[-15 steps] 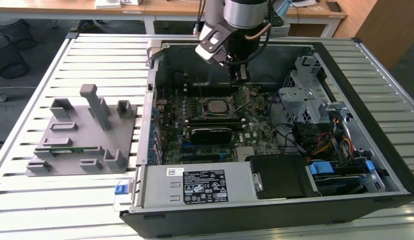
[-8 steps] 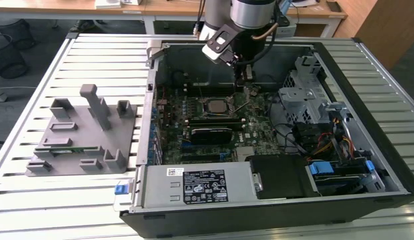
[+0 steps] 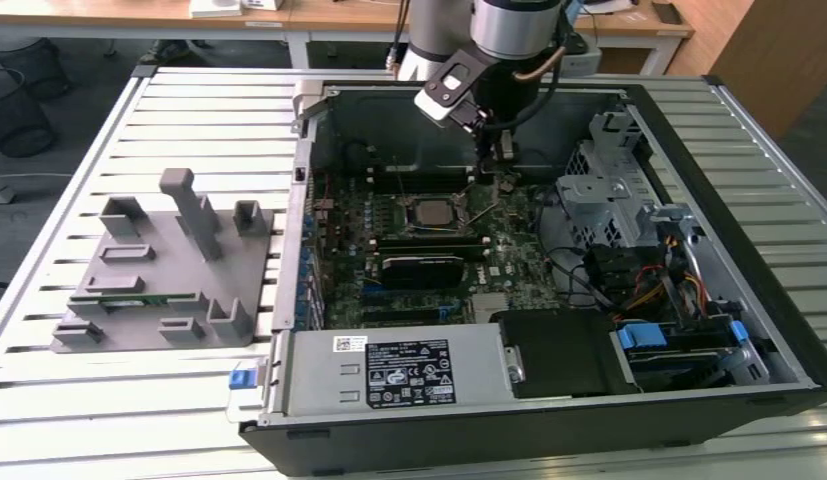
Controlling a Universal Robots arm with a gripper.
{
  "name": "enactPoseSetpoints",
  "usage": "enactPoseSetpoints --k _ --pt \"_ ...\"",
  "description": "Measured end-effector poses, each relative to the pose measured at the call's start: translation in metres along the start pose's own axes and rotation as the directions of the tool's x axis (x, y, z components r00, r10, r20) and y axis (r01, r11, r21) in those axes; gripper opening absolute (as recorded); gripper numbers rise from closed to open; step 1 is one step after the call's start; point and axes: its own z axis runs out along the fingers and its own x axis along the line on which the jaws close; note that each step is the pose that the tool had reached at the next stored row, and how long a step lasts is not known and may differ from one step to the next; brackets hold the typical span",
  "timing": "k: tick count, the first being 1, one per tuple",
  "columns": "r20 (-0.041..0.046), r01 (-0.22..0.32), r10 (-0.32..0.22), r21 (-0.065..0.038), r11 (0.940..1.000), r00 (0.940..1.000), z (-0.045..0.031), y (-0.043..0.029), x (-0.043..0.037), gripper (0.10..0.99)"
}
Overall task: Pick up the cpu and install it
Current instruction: 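Close the cpu cover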
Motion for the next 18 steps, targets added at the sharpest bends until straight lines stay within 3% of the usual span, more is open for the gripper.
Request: enactPoseSetpoints --k 18 --pt "-0.0015 0.021 -0.021 0.004 0.9998 0.9998 0.0047 0.015 0.0048 0.106"
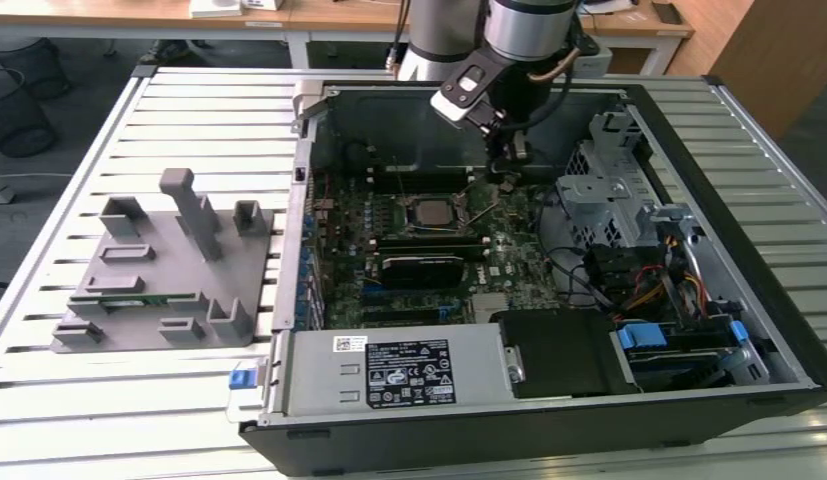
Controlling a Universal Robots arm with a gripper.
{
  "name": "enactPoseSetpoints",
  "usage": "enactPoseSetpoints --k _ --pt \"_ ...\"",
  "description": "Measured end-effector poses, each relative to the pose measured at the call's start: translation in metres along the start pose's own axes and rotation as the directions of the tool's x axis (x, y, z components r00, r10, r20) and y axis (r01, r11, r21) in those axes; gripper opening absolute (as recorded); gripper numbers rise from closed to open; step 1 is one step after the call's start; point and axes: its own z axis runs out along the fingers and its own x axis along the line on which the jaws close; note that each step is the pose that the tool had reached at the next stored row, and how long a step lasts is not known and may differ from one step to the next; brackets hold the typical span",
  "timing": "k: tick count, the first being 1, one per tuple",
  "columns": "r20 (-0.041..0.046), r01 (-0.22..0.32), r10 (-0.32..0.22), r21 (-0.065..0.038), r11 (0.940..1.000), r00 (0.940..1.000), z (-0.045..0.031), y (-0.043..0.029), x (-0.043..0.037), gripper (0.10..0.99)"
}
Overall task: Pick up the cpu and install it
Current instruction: 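Close the cpu cover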
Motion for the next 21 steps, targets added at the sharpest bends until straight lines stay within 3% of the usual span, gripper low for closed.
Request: enactPoseSetpoints --k 11,21 --pt "0.0 0.0 0.0 0.002 1.0 1.0 0.0038 0.0102 0.0043 0.106" --pt "-0.0006 0.0 0.0 0.011 0.9999 1.0 0.0075 0.0168 0.0046 0.106"
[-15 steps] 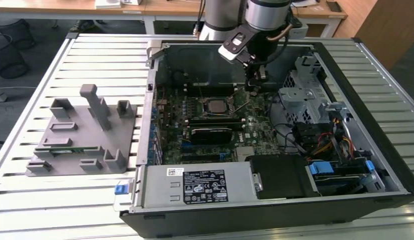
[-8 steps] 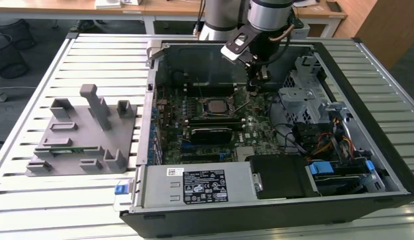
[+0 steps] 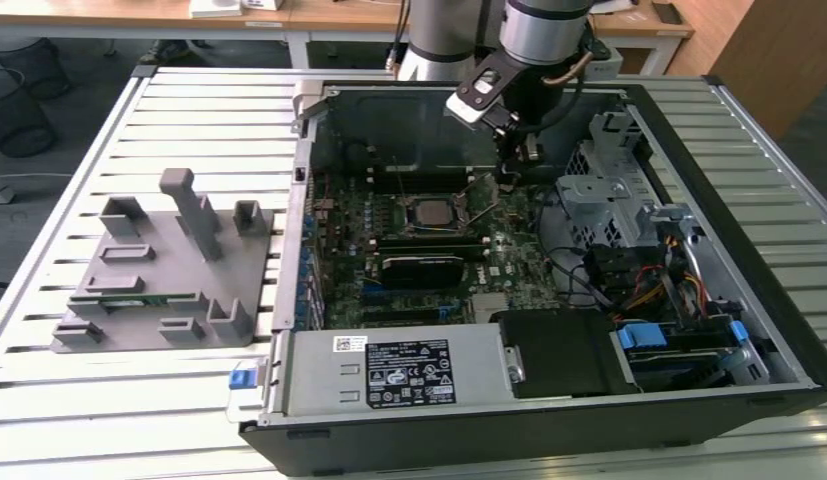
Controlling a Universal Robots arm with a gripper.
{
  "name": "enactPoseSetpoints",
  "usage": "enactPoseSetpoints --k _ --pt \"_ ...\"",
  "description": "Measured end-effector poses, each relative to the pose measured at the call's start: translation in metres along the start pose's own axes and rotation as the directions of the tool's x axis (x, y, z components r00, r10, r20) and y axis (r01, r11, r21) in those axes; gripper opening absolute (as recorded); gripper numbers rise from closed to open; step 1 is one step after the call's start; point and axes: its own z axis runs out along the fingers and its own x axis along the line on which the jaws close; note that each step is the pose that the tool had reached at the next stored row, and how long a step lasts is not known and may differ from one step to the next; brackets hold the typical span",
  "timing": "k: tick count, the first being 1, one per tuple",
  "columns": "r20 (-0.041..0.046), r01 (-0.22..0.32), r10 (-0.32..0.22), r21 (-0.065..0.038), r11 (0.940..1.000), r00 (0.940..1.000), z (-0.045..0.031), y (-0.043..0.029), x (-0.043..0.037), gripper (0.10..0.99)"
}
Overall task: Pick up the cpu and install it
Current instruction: 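Close the cpu cover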
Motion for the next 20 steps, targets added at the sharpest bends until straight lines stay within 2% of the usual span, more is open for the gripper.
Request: enactPoseSetpoints --k 10,20 --pt "-0.0005 0.0 0.0 0.005 1.0 1.0 0.0026 0.0092 0.0007 0.106" --pt "0.0004 0.0 0.0 0.013 0.9999 1.0 0.0093 0.0129 0.0023 0.106"
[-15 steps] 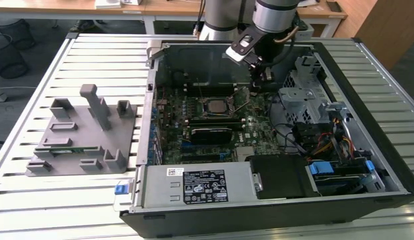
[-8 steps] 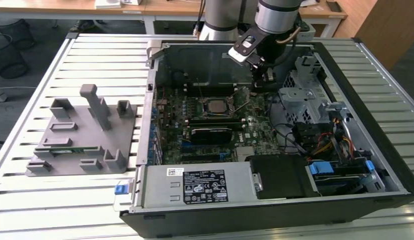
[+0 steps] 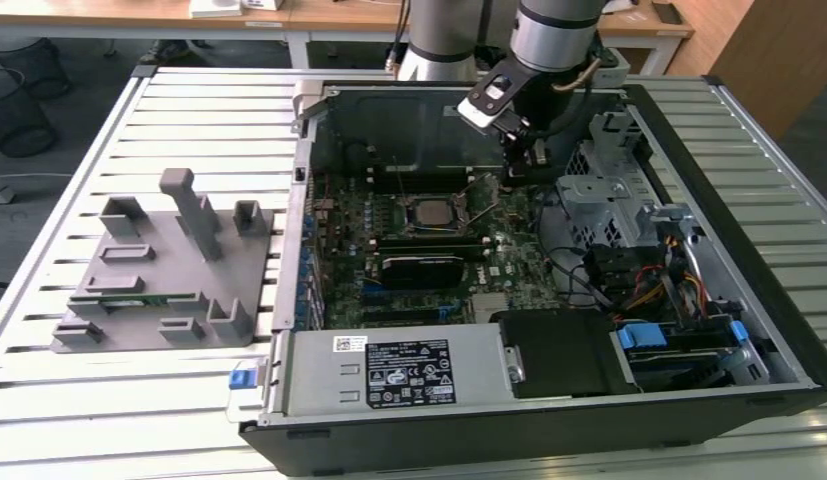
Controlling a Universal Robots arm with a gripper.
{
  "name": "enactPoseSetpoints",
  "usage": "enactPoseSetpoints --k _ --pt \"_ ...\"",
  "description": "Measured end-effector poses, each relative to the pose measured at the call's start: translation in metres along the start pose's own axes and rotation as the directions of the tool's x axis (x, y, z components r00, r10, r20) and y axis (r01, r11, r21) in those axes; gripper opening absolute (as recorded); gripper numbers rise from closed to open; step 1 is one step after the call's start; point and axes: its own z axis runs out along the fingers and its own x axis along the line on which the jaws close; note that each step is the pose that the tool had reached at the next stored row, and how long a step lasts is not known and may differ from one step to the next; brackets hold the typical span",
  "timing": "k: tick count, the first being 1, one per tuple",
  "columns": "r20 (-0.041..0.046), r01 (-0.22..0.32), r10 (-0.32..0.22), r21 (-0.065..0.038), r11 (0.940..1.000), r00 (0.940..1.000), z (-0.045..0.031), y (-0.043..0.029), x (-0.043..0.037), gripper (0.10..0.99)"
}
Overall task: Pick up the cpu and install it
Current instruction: 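Close the cpu cover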
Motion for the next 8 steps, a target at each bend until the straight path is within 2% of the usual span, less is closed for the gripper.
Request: enactPoseSetpoints --k 8 --pt "-0.0002 0.0 0.0 0.004 1.0 1.0 0.0073 0.0004 0.0022 0.106"
